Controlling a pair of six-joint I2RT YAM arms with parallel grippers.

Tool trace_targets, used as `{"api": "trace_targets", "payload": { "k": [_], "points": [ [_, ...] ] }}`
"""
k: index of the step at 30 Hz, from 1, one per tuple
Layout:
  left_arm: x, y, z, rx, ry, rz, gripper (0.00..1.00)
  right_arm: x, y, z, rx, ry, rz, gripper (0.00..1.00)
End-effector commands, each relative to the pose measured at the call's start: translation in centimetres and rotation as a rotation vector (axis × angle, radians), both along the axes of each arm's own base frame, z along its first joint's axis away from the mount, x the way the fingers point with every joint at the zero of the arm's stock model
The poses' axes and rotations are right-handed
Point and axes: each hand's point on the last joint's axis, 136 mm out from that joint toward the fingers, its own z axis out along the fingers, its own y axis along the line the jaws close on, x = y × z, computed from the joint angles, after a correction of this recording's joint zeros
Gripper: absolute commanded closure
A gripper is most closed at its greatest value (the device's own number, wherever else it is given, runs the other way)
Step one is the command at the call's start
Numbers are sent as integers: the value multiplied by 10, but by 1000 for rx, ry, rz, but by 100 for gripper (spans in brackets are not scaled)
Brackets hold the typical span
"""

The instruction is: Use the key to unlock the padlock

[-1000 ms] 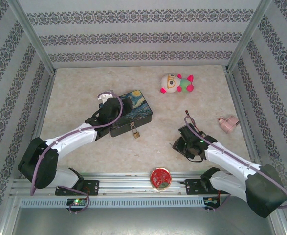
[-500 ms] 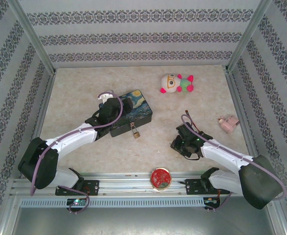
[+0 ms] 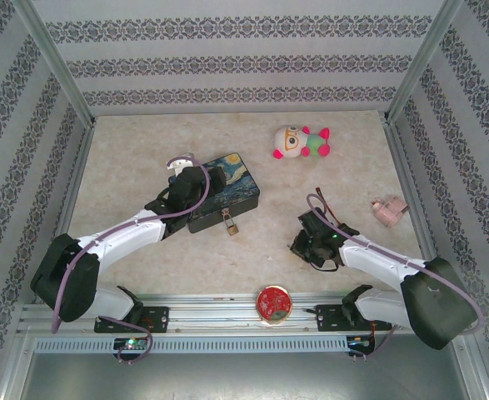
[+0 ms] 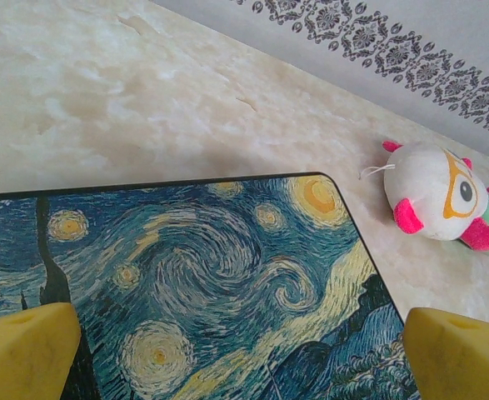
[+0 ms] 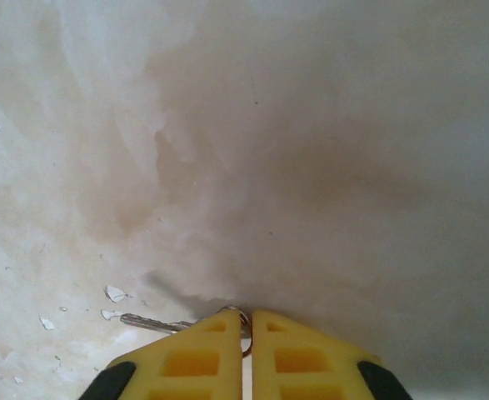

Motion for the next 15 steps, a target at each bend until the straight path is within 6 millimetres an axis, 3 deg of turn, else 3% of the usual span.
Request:
{"api": "trace_targets", "payload": {
  "k": [1,8,15],
  "points": [
    [1,-4,15,7,-51,-10,1,-1,4,1,-2,-7,36,99],
    [-1,-13,28,45,-95,-102,1,10,11,24,13,-83,103,100],
    [-14,-36,39,56,-149,-292,1,27,27,63,90,-190,162,100]
  ]
}}
